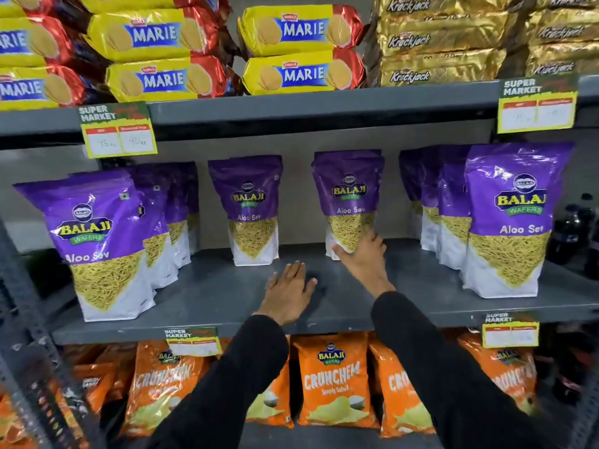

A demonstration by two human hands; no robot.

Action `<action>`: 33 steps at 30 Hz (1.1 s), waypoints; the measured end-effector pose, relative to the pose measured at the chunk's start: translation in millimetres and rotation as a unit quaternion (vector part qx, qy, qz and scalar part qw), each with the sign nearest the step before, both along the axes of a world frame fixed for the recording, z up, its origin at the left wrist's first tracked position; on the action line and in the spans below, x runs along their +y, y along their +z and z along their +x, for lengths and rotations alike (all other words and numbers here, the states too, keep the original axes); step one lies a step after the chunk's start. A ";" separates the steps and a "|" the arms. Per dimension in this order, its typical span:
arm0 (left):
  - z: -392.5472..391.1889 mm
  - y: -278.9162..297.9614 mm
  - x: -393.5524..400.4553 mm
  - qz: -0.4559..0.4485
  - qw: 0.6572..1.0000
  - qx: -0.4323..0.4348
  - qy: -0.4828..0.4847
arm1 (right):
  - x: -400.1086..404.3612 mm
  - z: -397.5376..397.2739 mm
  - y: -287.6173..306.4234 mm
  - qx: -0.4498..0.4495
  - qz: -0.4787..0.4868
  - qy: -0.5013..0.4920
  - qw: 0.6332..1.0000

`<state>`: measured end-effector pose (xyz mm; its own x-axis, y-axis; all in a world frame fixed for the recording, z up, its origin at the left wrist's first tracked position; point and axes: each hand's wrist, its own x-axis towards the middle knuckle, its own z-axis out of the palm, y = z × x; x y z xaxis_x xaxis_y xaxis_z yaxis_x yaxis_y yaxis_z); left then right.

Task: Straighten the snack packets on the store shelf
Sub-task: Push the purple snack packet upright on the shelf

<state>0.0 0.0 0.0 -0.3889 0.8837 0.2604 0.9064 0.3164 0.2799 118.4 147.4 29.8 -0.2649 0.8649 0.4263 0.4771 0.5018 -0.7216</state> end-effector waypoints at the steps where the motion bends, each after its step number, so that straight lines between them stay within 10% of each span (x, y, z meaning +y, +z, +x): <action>1: -2.5 0.0 6.8 -0.010 1.000 -0.002 -0.001 | 9.1 -6.6 0.6 0.002 -0.016 -0.006 1.000; 33: -22.6 -13.0 40.9 -0.095 0.995 0.008 -0.012 | 32.0 -58.5 -10.0 -0.015 -0.032 -0.097 0.995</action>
<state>-22.6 40.9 -13.0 -0.3638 0.9268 0.0930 0.9182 0.3400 0.2031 59.9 179.4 19.8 -0.1017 0.9259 0.3638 0.5833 0.3518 -0.7321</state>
